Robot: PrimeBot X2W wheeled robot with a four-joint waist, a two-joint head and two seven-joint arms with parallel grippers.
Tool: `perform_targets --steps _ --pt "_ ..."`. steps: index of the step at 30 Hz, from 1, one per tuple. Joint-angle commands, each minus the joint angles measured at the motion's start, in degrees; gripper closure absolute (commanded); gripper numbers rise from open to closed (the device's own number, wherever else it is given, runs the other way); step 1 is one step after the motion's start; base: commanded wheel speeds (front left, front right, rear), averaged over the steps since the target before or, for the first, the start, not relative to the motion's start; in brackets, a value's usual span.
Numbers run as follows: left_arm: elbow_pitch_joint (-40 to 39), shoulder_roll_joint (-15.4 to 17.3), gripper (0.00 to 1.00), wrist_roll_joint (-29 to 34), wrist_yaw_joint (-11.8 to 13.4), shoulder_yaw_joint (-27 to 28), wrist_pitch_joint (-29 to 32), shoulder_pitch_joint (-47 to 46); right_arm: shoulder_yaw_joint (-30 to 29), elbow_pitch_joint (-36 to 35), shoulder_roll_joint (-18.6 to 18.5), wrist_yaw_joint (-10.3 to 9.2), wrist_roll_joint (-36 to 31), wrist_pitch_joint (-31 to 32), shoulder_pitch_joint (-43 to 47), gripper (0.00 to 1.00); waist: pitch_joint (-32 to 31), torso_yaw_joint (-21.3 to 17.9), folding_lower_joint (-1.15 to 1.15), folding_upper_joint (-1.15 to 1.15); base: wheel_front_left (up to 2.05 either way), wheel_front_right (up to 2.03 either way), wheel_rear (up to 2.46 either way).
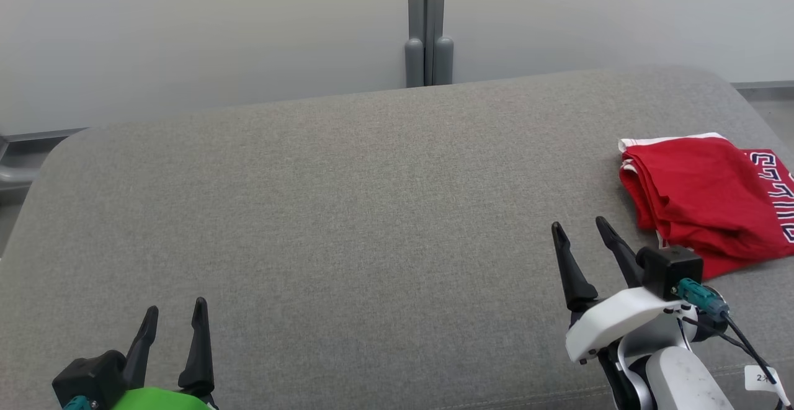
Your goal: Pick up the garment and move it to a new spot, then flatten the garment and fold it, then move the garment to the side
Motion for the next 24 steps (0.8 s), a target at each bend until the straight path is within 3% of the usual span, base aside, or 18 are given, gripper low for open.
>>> perform_targets --steps 1,24 --pt "0.6 -0.1 0.00 0.4 -0.6 0.0 -0.3 0.3 0.1 -1.0 0.0 -0.07 0.9 0.4 1.4 0.00 -0.4 0.2 0.01 0.00 0.00 0.00 0.00" --pt "1.9 -1.3 0.00 2.0 -0.9 1.0 -0.3 -0.2 0.4 -4.4 0.0 -0.07 2.4 1.8 3.4 0.00 -1.1 1.9 0.01 0.00 0.00 0.00 0.00"
